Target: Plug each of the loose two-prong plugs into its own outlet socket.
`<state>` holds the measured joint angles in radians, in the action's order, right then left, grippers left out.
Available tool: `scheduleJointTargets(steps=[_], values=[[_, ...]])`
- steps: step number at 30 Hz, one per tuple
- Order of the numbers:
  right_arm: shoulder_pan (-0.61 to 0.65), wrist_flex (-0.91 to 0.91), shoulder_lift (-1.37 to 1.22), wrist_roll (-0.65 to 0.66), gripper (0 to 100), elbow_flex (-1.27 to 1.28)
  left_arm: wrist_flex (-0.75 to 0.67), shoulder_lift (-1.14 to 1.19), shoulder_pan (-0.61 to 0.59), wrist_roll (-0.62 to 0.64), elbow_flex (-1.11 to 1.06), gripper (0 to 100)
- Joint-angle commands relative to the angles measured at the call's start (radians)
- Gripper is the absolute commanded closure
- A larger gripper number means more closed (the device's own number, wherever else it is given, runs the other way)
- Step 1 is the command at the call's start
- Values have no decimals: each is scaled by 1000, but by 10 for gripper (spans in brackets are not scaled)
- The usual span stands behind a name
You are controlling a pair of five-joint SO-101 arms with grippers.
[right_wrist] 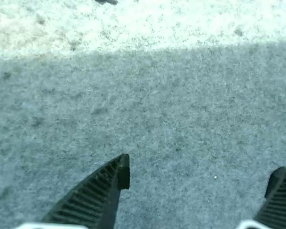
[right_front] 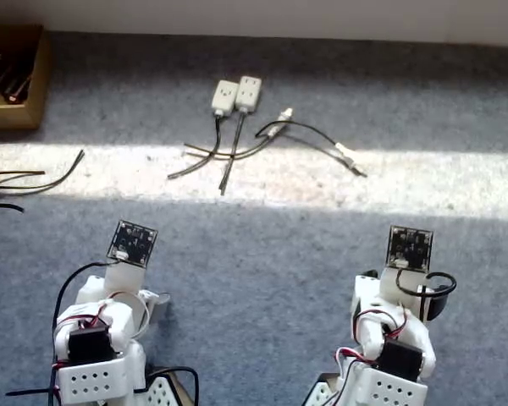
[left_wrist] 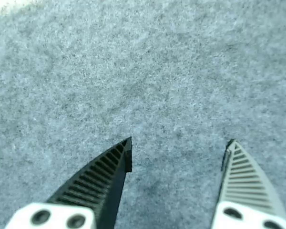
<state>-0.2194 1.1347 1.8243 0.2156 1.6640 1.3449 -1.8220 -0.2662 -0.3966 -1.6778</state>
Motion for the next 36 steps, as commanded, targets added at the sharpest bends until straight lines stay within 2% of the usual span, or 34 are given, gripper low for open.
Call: scheduleJointTargets(steps=[1, 14, 20, 26, 31, 34, 36], values=[[5, 2, 8, 23, 566, 145, 15, -1, -10, -6, -18, 691], [10, 7, 8, 23, 566, 145, 15, -1, -10, -6, -18, 691], [10, 96, 8, 23, 566, 145, 15, -1, -10, -6, -18, 691], [4, -22, 10, 25, 566, 145, 6, -1, -4, -6, -18, 688], [-21, -177, 10, 25, 566, 145, -100, -1, 53, -8, -18, 688], [-41, -180, 10, 25, 566, 134, -118, -1, 51, -8, -18, 688], [-39, -119, 8, 25, 566, 81, -124, -1, 38, -8, -18, 688]])
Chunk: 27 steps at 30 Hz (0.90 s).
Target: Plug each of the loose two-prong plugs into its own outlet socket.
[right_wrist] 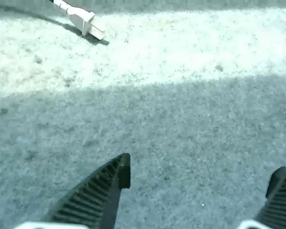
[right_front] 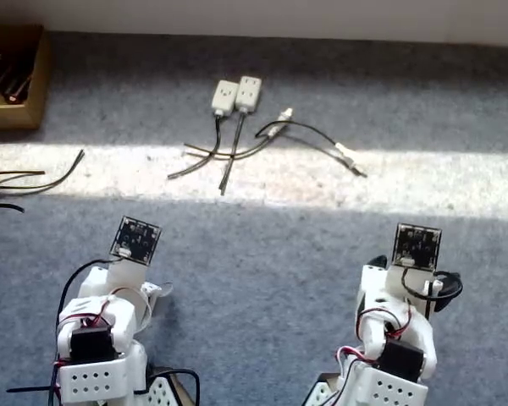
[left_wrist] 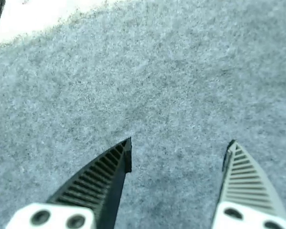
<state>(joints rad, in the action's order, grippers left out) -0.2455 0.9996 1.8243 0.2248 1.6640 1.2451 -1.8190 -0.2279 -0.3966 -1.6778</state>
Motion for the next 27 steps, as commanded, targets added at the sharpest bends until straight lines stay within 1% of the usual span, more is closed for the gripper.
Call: scheduleJointTargets(steps=[1, 3, 5, 8, 10, 12, 14, 17, 19, 22, 24, 27], values=[[-13, 51, 8, 15, 566, 33, -26, -4, -19, -9, -18, 688], [-12, 124, 7, 15, 566, -88, -55, -4, -50, -44, -16, 689], [2, 196, 5, 17, 566, -214, -129, -4, -84, -64, -10, 688], [61, 275, -47, 17, 566, -358, -199, -4, -145, 29, 8, 691], [91, 291, -153, 29, 566, -426, -207, -4, -142, 51, 25, 691], [119, 314, -305, 31, 566, -522, -203, -4, -124, 54, 77, 691], [131, 348, -487, 31, 566, -656, -160, -4, -108, 54, 186, 691], [131, 375, -763, 28, 566, -892, -46, -1, -67, 57, 433, 691], [128, 377, -935, -15, 566, -1046, 9, 39, -31, 57, 599, 691], [128, 378, -1155, -91, 566, -1237, 25, 257, -16, 58, 808, 691], [128, 378, -1260, -115, 566, -1330, 28, 503, -16, 58, 972, 691], [128, 374, -1319, -120, 566, -1382, 68, 955, -15, 58, 1285, 691]])
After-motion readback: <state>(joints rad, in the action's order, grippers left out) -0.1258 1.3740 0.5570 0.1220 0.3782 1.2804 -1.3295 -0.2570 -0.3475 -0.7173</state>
